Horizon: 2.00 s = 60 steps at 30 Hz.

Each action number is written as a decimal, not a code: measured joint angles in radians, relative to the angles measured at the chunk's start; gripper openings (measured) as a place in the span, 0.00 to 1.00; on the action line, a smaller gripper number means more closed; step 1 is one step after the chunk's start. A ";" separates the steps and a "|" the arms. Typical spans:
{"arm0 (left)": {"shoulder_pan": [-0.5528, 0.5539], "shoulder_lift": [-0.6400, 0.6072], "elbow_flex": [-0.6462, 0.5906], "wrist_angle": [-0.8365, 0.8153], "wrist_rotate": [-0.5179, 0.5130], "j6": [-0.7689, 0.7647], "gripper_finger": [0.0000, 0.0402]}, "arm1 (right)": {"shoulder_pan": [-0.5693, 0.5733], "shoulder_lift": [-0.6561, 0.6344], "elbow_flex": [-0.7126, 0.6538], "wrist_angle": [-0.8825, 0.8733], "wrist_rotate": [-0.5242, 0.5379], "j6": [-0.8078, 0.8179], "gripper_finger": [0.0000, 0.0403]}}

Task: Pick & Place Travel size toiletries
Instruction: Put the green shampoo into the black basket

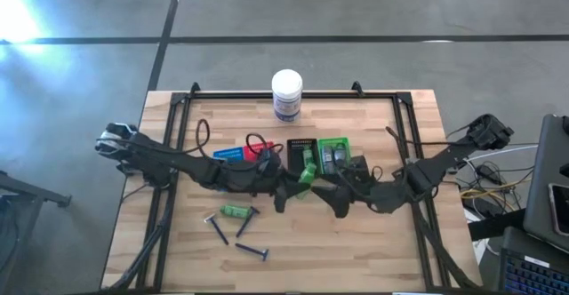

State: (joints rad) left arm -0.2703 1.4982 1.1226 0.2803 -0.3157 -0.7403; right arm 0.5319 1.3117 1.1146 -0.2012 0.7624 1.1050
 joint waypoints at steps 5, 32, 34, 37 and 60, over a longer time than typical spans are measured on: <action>0.000 -0.001 -0.013 0.065 0.070 -0.001 0.31 | -0.026 0.000 0.005 0.022 -0.020 -0.064 0.90; 0.008 -0.003 -0.013 0.121 0.167 0.001 0.32 | -0.104 0.040 0.013 0.185 -0.166 -0.196 0.55; 0.008 -0.003 -0.013 0.120 0.165 0.005 0.32 | -0.104 0.040 0.013 0.186 -0.171 -0.195 0.51; 0.008 -0.003 -0.015 0.120 0.164 0.015 0.32 | -0.104 0.040 0.013 0.184 -0.174 -0.187 0.46; -0.031 -0.033 0.000 -0.178 0.118 0.055 0.73 | -0.132 0.040 -0.014 0.053 -0.145 -0.093 0.38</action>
State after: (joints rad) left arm -0.3012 1.4650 1.1225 0.1021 -0.1974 -0.6855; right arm 0.4000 1.3521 1.1007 -0.1484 0.6171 1.0118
